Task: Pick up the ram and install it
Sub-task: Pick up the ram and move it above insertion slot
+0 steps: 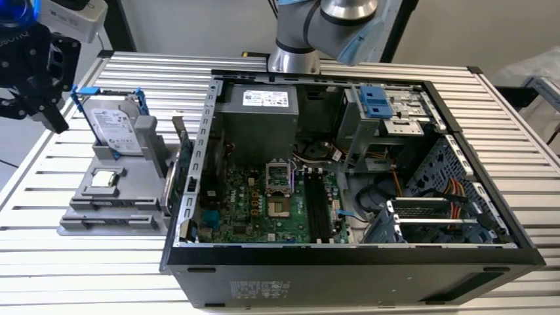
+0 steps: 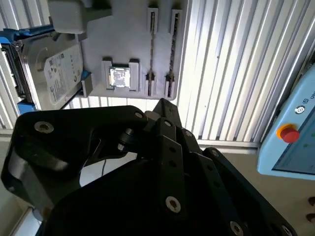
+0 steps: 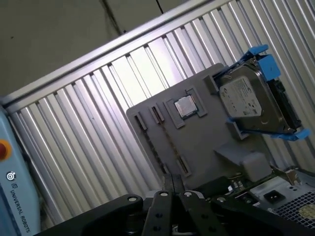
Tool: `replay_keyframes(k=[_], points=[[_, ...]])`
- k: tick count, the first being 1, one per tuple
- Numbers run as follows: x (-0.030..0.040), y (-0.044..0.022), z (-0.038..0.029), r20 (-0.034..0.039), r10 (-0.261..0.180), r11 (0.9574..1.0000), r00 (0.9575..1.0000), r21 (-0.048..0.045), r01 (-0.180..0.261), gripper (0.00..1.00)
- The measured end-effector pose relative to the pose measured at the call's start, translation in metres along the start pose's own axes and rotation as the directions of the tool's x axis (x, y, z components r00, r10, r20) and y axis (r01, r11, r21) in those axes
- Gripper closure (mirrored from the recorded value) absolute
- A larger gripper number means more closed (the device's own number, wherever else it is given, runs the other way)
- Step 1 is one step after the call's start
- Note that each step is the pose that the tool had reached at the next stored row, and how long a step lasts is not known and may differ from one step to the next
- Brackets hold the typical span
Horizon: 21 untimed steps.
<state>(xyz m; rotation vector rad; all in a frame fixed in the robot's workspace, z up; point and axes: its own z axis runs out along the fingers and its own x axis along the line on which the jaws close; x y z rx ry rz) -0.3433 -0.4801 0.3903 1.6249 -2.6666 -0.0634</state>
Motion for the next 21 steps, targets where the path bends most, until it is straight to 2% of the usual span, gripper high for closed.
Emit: replay_keyframes(k=[6, 12, 16, 19, 20, 21], points=[[-0.0004, 0.0003, 0.0, -0.0038, -0.071, 0.9974, 0.9974, -0.0002, 0.071, 1.0], [-0.0009, 0.0006, 0.0, -0.0069, -0.14, 0.9902, 0.9902, -0.0004, 0.14, 1.0], [-0.0011, 0.0008, 0.0001, -0.0079, -0.185, 0.9828, 0.9828, 0.0022, 0.185, 1.0], [-0.0013, 0.0007, 0.0001, -0.0072, -0.218, 0.976, 0.976, 0.0095, 0.218, 1.0], [-0.0013, 0.0008, 0.0003, -0.006, -0.245, 0.9693, 0.9695, 0.0183, 0.245, 1.0], [-0.0014, 0.0008, 0.0003, -0.0058, -0.255, 0.9666, 0.9668, 0.0209, 0.255, 1.0]])
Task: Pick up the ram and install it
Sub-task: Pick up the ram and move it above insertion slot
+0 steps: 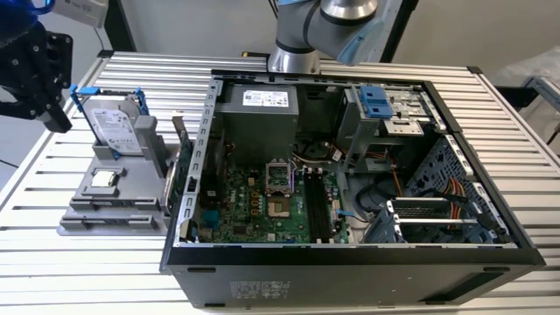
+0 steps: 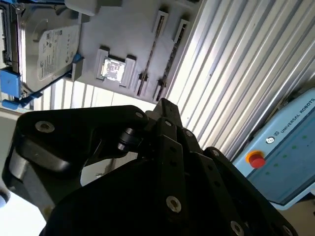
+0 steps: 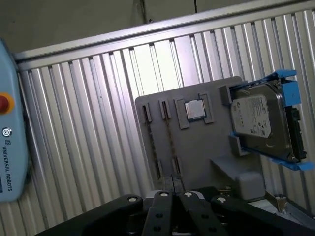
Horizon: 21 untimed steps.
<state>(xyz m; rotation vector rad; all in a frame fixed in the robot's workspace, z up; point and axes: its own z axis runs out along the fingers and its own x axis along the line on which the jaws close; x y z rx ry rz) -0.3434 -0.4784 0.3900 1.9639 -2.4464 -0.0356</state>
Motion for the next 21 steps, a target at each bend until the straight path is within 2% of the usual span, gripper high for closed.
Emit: replay_keyframes(k=[6, 9, 14, 18, 19, 21], points=[[-0.0002, 0.0, 0.0, 0.0011, -0.078, 0.9969, 0.997, 0.0135, 0.078, 1.0], [-0.0001, 0.0001, 0.0, 0.0017, -0.117, 0.9929, 0.9931, 0.0215, 0.117, 1.0], [-0.0001, 0.0001, 0.0001, 0.0106, -0.172, 0.9845, 0.985, 0.0361, 0.171, 1.0], [-0.0002, 0.0001, 0.0, 0.0297, -0.189, 0.9814, 0.9815, 0.0386, 0.188, 1.0], [-0.0002, 0.0001, 0.0001, 0.0371, -0.191, 0.9812, 0.981, 0.0383, 0.189, 1.0], [-0.0002, 0.0001, 0.0, 0.0571, -0.193, 0.9808, 0.9795, 0.0377, 0.191, 1.0]])
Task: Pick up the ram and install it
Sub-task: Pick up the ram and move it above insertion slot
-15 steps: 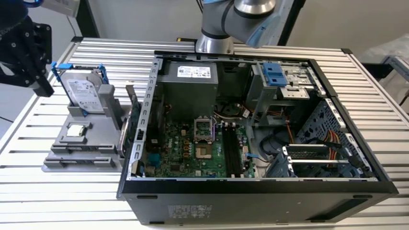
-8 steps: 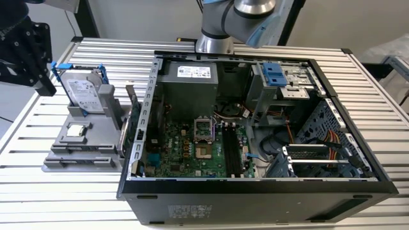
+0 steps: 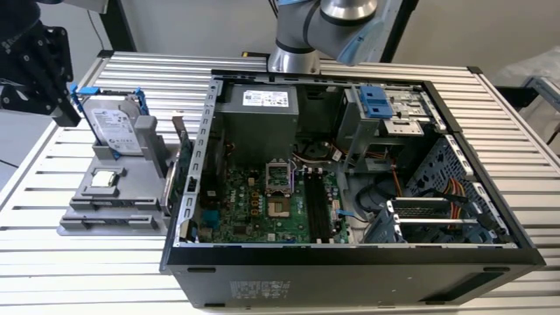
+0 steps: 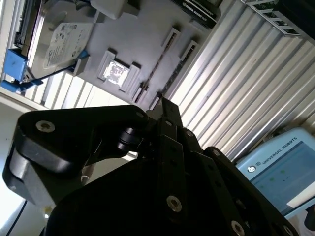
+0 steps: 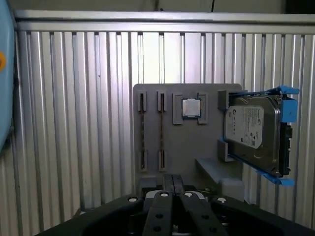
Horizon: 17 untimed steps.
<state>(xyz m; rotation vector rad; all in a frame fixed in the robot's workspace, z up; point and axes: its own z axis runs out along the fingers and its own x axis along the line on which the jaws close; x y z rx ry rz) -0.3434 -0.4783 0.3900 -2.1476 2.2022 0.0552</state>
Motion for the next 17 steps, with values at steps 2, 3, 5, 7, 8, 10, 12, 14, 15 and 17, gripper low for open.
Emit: replay_keyframes(k=[2, 3, 5, 7, 8, 10, 12, 14, 15, 17], points=[[-0.0001, 0.0001, 0.0001, 0.0049, 0.0, 1.0, 1.0, -0.0019, 0.0, 1.0], [0.0, 0.0001, 0.0002, 0.0049, 0.0, 1.0, 1.0, -0.0033, 0.0, 1.0], [0.0, 0.0001, 0.0, 0.0047, 0.0, 1.0, 1.0, -0.0069, 0.0, 1.0], [0.0, 0.0001, 0.0, 0.0045, 0.0, 1.0, 1.0, -0.0079, 0.0, 1.0], [0.0, 0.0, 0.0, 0.0046, 0.0, 1.0, 1.0, -0.0082, 0.0, 1.0], [0.0, 0.0, 0.0001, 0.0046, 0.0, 1.0, 1.0, -0.0092, 0.0, 1.0], [0.0, 0.0, 0.0, 0.0046, -0.001, 0.9999, 1.0, -0.01, 0.001, 1.0], [0.0, 0.0, 0.0, 0.0046, -0.003, 0.9999, 1.0, -0.0101, 0.003, 1.0], [0.0, 0.0, 0.0, 0.0046, -0.003, 0.9999, 1.0, -0.0103, 0.004, 1.0], [0.0, 0.0, 0.0, 0.0046, -0.005, 0.9999, 1.0, -0.0103, 0.005, 1.0]])
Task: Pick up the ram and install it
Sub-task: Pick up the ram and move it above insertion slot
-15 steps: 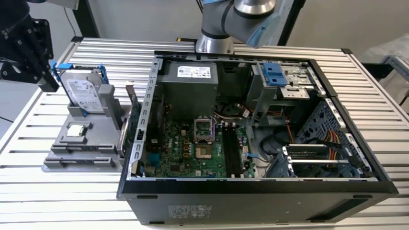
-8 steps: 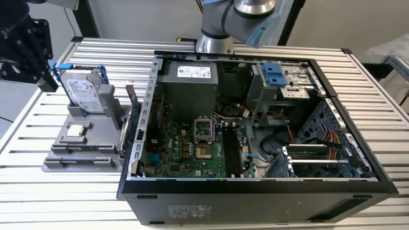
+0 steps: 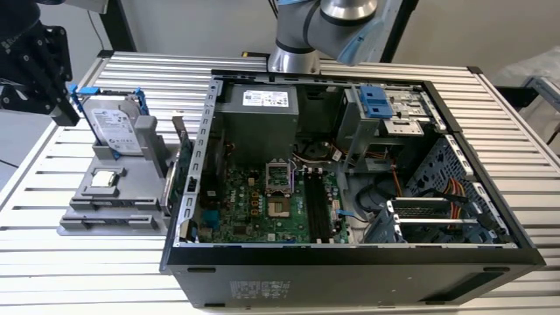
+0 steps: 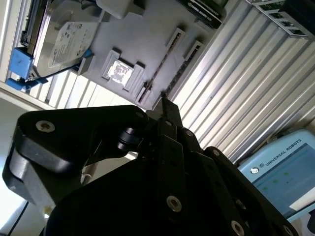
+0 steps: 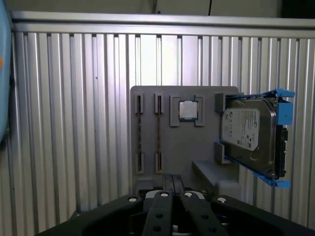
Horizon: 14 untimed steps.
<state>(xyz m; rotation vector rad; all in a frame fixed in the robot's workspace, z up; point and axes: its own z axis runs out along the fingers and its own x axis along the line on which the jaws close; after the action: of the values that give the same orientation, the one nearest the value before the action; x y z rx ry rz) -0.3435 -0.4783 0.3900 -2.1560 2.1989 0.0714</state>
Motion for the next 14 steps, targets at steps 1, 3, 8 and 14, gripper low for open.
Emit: replay_keyframes(k=[1, 3, 8, 14], points=[[0.0, 0.0, 0.0, 0.0001, -0.001, 1.0, 1.0, 0.0, 0.001, 1.0], [0.0, 0.0, 0.0, 0.0001, -0.002, 1.0, 1.0, -0.0001, 0.002, 0.0], [0.0, 0.0, 0.0, 0.0001, -0.006, 1.0, 1.0, -0.0005, 0.006, 0.0], [0.0, 0.0, 0.0001, 0.0002, -0.01, 0.9999, 0.9999, -0.0008, 0.01, 0.0]])
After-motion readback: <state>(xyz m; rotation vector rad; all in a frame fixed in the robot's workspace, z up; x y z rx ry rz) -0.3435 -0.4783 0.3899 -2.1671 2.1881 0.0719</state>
